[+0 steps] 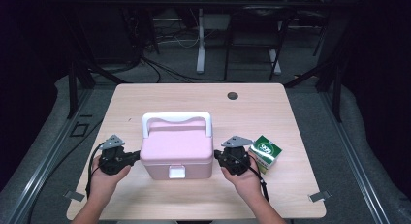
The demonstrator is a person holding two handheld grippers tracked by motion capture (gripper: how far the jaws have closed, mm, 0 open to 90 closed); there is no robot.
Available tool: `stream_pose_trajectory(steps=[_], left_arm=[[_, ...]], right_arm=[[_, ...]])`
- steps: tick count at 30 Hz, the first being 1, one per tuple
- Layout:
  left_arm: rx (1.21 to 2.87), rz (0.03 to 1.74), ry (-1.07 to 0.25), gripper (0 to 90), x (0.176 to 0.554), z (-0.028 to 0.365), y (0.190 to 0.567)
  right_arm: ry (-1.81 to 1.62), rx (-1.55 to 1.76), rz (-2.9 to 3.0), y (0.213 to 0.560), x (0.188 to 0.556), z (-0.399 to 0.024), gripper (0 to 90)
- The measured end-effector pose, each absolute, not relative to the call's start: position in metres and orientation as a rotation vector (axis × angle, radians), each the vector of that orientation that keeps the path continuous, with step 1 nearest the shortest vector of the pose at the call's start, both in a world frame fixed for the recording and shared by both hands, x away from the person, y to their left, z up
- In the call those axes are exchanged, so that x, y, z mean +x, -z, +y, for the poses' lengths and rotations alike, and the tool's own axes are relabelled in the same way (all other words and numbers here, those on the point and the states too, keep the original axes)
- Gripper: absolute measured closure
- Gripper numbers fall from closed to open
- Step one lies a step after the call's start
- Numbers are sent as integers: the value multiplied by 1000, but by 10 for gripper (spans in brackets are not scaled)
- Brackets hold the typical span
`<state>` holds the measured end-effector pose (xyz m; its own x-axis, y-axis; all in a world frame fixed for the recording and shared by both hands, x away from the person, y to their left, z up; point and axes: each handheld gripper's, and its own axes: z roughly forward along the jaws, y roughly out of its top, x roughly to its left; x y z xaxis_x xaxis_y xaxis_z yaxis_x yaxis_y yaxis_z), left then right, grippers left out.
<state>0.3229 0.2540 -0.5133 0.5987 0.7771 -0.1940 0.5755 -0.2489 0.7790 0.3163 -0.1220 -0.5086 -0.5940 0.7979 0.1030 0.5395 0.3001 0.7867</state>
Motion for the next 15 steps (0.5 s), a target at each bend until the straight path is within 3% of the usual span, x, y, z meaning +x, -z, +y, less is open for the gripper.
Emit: stream_pose_trajectory(steps=[15], left_arm=[[2000,1015,-259,900,304,234,512]], right_arm=[[-1157,1213,2263,506,284,-143,900]])
